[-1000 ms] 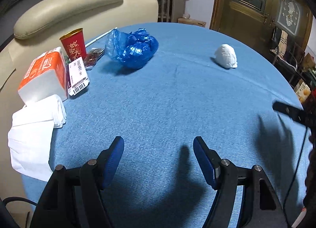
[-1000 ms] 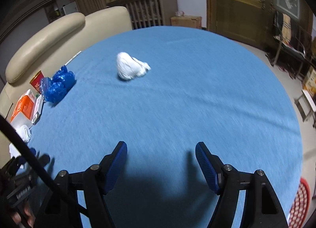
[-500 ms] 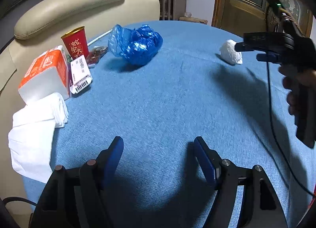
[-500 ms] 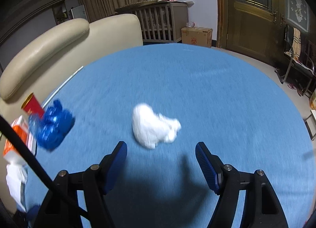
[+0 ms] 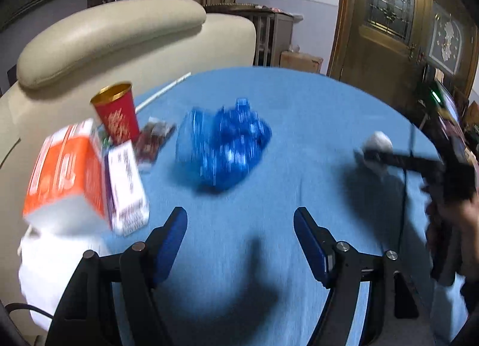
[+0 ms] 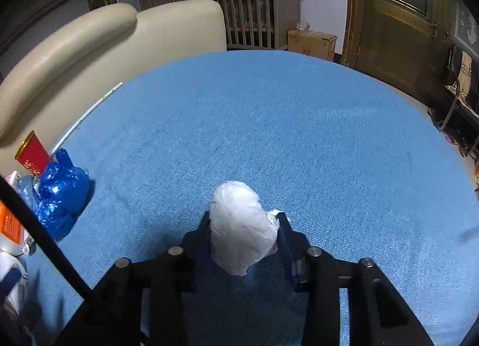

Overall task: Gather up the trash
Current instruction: 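Grasp the blue plastic bag with the left gripper while the right holds the white bag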

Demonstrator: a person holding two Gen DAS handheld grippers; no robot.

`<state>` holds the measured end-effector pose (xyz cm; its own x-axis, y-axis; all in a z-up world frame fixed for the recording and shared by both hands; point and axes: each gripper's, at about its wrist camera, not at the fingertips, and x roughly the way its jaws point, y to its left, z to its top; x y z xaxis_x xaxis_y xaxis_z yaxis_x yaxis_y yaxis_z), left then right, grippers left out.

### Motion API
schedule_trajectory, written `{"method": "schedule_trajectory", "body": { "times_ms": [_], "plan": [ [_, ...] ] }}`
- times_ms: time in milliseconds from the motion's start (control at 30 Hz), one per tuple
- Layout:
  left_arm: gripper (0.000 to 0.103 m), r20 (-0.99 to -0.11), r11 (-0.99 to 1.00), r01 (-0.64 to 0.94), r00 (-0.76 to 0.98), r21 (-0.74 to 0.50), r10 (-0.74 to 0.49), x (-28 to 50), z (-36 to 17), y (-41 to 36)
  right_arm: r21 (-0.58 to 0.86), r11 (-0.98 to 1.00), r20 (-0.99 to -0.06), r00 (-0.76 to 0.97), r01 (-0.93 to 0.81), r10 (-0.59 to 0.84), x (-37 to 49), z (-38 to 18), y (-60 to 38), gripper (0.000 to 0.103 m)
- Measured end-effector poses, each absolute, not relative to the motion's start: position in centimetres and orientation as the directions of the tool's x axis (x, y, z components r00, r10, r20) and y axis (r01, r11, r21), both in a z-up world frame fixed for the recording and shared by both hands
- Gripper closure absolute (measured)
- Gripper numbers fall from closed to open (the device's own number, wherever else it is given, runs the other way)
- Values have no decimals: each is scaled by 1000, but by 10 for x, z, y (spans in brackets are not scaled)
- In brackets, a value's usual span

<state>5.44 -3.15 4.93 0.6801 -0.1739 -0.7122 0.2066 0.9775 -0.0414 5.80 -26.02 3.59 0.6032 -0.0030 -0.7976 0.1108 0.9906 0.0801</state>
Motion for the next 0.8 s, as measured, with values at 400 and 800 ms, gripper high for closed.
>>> {"method": "schedule_trajectory", "body": {
  "times_ms": [400, 800],
  "plan": [
    [26, -730, 988, 154, 674, -10, -112, 147, 45, -61, 153, 987, -754, 652, 54, 81, -15, 56, -259, 63],
    [40, -766, 970, 171, 596, -172, -241, 143, 40, -51, 190, 981, -745, 658, 46, 113, -70, 61, -257, 63]
  ]
}}
